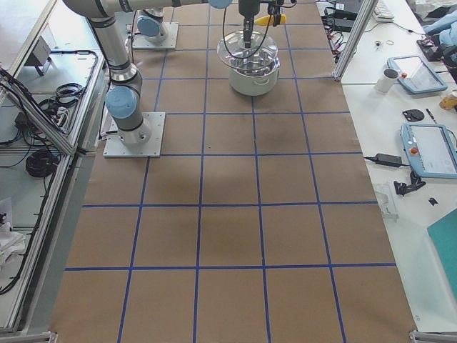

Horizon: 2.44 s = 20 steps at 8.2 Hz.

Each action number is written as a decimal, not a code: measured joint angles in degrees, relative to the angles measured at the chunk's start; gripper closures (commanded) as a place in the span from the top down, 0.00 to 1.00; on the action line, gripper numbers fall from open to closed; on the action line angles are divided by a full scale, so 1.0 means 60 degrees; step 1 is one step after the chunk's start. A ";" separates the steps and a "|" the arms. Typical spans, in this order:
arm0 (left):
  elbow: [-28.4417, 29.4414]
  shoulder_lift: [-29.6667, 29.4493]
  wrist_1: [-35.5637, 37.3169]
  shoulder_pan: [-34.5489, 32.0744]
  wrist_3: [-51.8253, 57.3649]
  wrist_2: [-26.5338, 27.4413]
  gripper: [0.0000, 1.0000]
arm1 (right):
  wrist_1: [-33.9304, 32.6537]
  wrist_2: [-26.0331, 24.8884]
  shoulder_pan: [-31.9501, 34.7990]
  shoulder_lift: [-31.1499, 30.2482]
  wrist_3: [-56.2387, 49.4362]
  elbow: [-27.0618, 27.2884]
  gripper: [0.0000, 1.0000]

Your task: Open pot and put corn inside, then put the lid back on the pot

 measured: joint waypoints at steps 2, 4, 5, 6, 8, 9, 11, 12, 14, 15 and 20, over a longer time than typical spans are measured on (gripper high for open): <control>0.0001 0.0943 -0.0679 -0.0924 -0.0800 0.0060 0.00 | 0.1063 -0.0032 -0.0814 -0.0679 -0.1193 0.0069 0.14; 0.0001 0.1587 -0.0899 -0.2304 -0.1783 -0.0035 0.00 | 0.1268 -0.0048 -0.1058 -0.0817 -0.1467 0.0128 0.07; 0.0000 0.1758 -0.0903 -0.3066 -0.2132 -0.0039 0.00 | 0.1300 -0.0048 -0.1086 -0.0830 -0.1485 0.0137 0.08; -0.0015 0.1810 -0.0874 -0.3651 -0.2305 -0.0085 0.00 | 0.1306 -0.0052 -0.1096 -0.0833 -0.1492 0.0140 0.08; -0.0061 0.1605 -0.0822 -0.4251 -0.2332 -0.0176 0.00 | 0.1332 -0.0064 -0.1109 -0.0838 -0.1533 0.0143 0.08; -0.0073 0.1382 -0.0809 -0.4363 -0.2345 -0.0401 0.00 | 0.1333 -0.0067 -0.1109 -0.0839 -0.1541 0.0143 0.08; -0.0054 0.0830 -0.0559 -0.4469 -0.2372 -0.0748 0.00 | 0.1343 -0.0047 -0.1112 -0.0840 -0.1547 0.0143 0.08; -0.0054 0.0603 -0.0409 -0.4510 -0.2362 -0.0802 0.26 | 0.1343 -0.0028 -0.1114 -0.0839 -0.1553 0.0143 0.08; -0.0047 0.0247 -0.0171 -0.4556 -0.2321 -0.0829 1.00 | 0.1337 -0.0015 -0.1115 -0.0841 -0.1560 0.0143 0.08; -0.0045 0.0171 -0.0075 -0.4570 -0.2285 -0.0834 1.00 | 0.1338 -0.0018 -0.1112 -0.0848 -0.1563 0.0144 0.08; -0.0017 0.0410 -0.0371 -0.4730 -0.2305 -0.0576 1.00 | 0.1317 -0.0001 -0.1101 -0.0840 -0.1740 0.0158 0.08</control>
